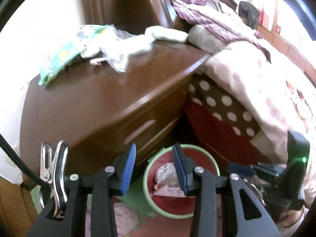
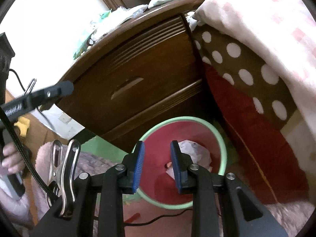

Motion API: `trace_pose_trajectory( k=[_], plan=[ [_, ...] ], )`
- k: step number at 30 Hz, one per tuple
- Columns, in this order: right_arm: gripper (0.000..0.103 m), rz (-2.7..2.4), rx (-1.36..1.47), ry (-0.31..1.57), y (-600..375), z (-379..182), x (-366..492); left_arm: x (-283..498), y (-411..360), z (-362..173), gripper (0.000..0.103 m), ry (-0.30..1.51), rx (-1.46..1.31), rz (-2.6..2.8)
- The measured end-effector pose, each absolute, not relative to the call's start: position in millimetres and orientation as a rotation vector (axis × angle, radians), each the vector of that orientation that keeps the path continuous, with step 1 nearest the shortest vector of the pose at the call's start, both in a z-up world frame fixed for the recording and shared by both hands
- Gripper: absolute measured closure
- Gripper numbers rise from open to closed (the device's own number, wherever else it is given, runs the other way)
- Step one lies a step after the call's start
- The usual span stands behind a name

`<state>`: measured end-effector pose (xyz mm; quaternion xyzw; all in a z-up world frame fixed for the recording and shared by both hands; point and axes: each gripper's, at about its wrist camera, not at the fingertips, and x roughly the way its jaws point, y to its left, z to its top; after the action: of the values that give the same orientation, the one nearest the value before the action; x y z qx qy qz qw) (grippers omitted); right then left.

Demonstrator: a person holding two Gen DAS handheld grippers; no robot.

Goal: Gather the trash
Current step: 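Raise both open tools from the bucket back toward the nightstand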

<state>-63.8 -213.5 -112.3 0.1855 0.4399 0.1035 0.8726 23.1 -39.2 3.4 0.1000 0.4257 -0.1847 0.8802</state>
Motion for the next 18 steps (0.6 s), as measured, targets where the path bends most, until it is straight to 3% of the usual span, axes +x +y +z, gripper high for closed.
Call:
trace_pose_trajectory(
  k=[18],
  plan=[
    [0.074, 0.305, 0.347, 0.834, -203.4, -79.8, -21.0, 155.9, -9.5, 45.4, 0.063, 0.789, 0.186, -0.264]
  ],
)
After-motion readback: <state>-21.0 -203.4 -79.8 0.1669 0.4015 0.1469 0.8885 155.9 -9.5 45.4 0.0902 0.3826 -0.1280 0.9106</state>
